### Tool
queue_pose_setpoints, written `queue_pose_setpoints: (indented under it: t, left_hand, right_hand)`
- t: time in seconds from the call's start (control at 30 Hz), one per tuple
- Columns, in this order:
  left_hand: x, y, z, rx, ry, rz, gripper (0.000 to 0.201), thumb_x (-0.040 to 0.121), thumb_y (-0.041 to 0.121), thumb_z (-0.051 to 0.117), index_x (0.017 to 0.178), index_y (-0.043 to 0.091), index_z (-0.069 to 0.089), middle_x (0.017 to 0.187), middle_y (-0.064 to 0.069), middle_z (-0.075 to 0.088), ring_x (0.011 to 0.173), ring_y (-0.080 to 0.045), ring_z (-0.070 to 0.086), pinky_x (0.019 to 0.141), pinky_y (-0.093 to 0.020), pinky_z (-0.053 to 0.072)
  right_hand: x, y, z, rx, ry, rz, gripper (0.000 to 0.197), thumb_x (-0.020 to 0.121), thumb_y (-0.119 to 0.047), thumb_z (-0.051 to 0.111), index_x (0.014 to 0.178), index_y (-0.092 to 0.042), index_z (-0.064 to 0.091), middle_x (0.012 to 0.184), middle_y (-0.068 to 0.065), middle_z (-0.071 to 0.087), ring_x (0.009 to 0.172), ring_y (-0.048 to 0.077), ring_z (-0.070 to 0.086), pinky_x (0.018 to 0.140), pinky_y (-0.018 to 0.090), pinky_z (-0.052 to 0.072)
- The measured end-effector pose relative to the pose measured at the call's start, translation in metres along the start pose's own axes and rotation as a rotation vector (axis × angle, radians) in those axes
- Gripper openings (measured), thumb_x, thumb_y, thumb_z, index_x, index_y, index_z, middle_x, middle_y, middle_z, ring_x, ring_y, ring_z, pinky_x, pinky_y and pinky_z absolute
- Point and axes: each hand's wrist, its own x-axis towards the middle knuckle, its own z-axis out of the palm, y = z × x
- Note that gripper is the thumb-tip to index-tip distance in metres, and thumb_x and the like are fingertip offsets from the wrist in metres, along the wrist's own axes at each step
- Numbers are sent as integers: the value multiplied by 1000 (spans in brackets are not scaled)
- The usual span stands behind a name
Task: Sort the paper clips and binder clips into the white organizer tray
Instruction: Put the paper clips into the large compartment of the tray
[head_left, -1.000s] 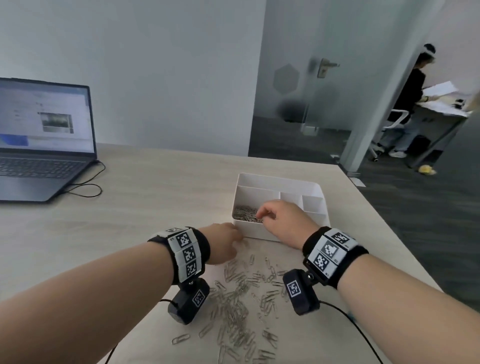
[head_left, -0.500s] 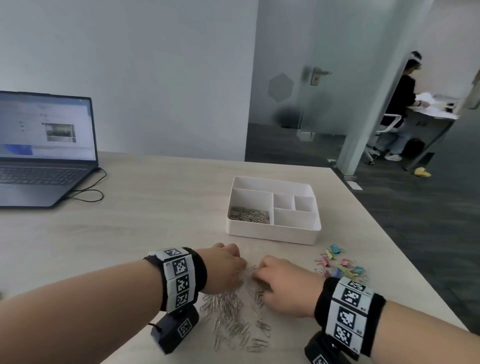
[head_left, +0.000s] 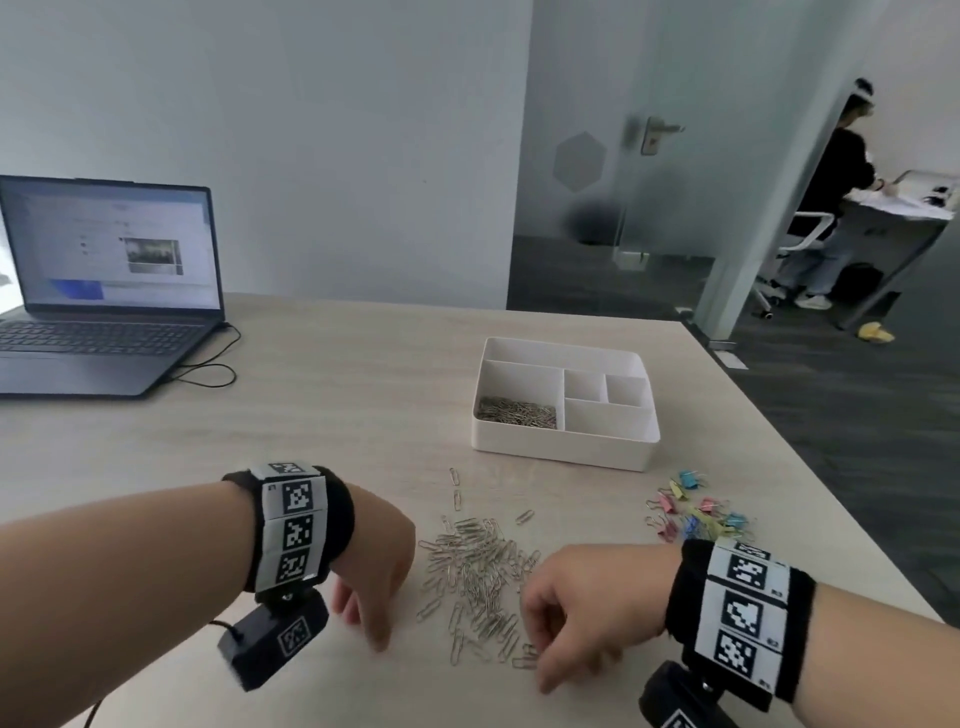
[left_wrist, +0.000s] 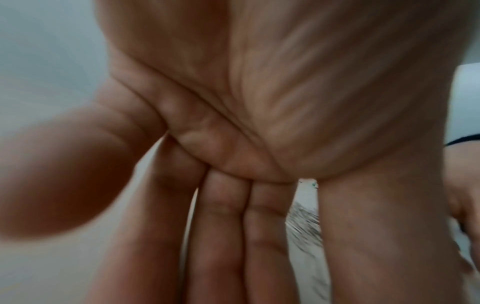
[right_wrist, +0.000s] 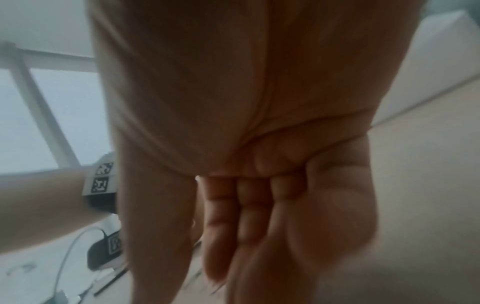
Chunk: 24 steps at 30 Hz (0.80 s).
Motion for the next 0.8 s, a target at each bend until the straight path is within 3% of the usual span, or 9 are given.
queue_pose_setpoints:
  t: [0.07,0.13,0.27,0.4,0.5,0.57,0.67,0.73,0.8]
  left_hand:
    - [2,3,8,-83,-80,47,39,79,45,77,94,9,75,82,5,74,75,-8,71,68,-28,58]
    - [7,6,12,-97,-77,70,36,81,41,77,93,8,74,80,3,74,73,-10,71,67,-29,57]
    - [19,14,7,-128,123,93,34,81,42,76,92,9,76,77,1,76,70,-10,73,55,-24,56]
    - [29,21,-5,-180,292,98,29,82,41,74,92,14,75,84,0,78,65,-9,70,52,-24,57]
    - [35,16,-10,-275,342,100,24,80,41,73,89,19,72,77,1,73,63,-13,66,55,-27,57]
    - [35,6,-14,-302,460,77,23,82,45,69,90,23,67,80,4,69,67,-15,64,56,-28,55]
    - [38,-15,-22,-263,696,2,27,90,37,60,115,26,63,103,11,59,93,-14,60,78,-28,50]
    - [42,-25,-25,-224,715,-68,47,92,32,56,139,25,52,130,5,51,114,-18,56,97,-34,48]
    - [45,-24,-24,-159,646,-112,58,92,30,54,149,24,42,147,0,39,131,-25,46,106,-41,44]
  right_hand:
    - [0,-3,5,132,-116,-22,23,87,-30,77,97,-10,72,83,2,72,72,14,68,72,30,59]
    - [4,-2,10,166,-142,-55,21,90,-26,74,103,-9,72,85,3,73,75,15,70,80,31,58]
    - [18,5,13,368,-118,-44,16,93,-15,69,108,-7,69,83,5,72,68,11,71,69,26,60]
    - [30,10,12,473,50,-6,9,96,-11,63,103,-15,67,83,8,70,68,16,70,67,29,61]
    - [30,15,6,430,194,37,11,95,-19,63,103,-20,69,85,9,71,70,21,68,69,36,59]
    - [23,23,-2,393,304,55,11,92,-21,63,101,-21,70,82,7,72,68,24,69,67,37,58]
    - [9,37,-18,286,445,143,9,88,-25,64,96,-24,68,84,4,74,69,28,72,68,39,61]
    - [2,45,-25,129,465,226,13,85,-29,68,98,-28,65,88,-3,70,61,16,68,66,33,59]
    - [2,49,-25,31,429,278,21,82,-30,72,102,-29,64,95,-8,66,59,12,66,64,29,58]
